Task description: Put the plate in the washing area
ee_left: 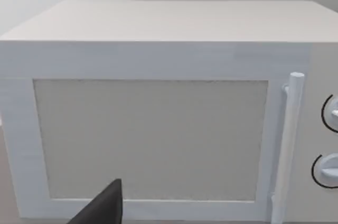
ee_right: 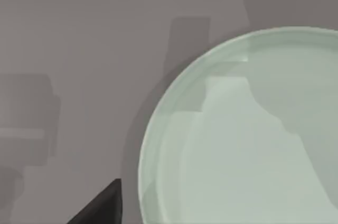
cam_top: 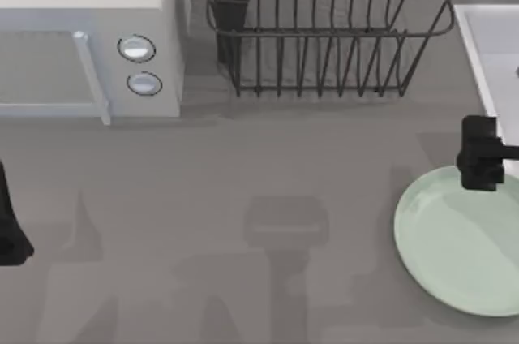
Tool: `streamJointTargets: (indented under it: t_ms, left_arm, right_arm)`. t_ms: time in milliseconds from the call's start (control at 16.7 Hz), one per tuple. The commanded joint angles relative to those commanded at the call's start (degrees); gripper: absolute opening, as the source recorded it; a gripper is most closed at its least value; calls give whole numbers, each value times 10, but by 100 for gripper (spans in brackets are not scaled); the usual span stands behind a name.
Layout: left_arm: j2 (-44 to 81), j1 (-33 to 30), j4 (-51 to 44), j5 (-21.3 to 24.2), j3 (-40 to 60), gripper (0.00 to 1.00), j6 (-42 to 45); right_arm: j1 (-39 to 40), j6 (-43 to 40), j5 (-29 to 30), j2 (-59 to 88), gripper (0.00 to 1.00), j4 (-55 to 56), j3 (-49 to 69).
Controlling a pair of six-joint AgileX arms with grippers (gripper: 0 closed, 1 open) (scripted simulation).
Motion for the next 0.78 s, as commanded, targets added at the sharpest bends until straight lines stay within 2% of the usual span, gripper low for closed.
streamJointTargets:
  t_ms: [420,780]
  left_arm:
    - [0,0,0,0,0,100,0]
    - [0,0,0,0,0,100,0]
  right_arm:
    - [86,89,0,316,100,-177,218]
    - [105,108,0,378,100,-215,264]
